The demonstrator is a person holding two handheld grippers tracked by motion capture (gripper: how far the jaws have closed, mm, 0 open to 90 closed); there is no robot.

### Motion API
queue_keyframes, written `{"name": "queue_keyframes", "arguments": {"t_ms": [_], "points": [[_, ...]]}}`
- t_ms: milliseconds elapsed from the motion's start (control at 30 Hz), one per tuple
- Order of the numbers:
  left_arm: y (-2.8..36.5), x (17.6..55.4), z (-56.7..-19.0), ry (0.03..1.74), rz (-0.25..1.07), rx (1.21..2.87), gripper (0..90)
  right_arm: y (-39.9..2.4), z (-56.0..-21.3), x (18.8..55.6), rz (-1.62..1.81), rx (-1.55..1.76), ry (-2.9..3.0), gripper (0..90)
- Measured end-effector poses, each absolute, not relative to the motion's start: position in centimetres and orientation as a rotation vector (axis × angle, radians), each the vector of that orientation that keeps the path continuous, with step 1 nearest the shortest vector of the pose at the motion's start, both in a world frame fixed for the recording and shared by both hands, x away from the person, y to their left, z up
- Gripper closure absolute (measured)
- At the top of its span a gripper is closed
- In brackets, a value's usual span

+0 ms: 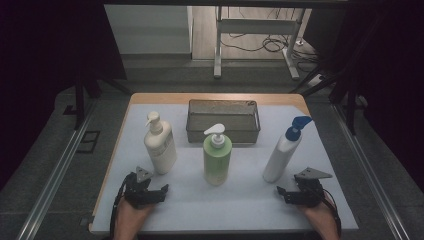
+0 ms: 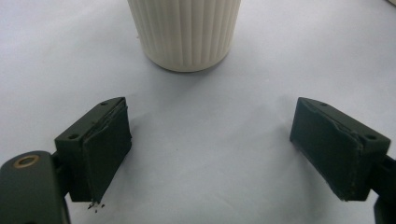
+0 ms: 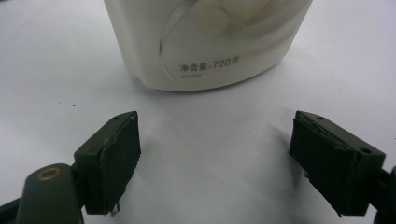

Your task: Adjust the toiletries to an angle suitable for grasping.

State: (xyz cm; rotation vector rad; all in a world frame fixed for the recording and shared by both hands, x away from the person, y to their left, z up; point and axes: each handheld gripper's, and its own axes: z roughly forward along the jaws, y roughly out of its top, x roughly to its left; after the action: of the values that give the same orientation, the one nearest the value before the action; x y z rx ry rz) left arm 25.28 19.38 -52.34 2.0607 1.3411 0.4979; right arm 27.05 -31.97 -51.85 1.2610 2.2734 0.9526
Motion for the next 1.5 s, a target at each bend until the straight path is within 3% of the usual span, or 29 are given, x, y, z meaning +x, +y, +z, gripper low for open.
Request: {"name": "queue_keyframes", "arguments": {"t_ms": [1100,1500], "points": [[19.4,25.3,-52.4,1.34,0.496,2.055,12.1,-32.0,-51.7,27.0,0.956,1.261,2.291,16.7],[19.4,25.3,-52.4,1.34,0.497,2.055,12.1,-31.7,-50.8,26.3,0.975,1.266,2.334,29.0]]}}
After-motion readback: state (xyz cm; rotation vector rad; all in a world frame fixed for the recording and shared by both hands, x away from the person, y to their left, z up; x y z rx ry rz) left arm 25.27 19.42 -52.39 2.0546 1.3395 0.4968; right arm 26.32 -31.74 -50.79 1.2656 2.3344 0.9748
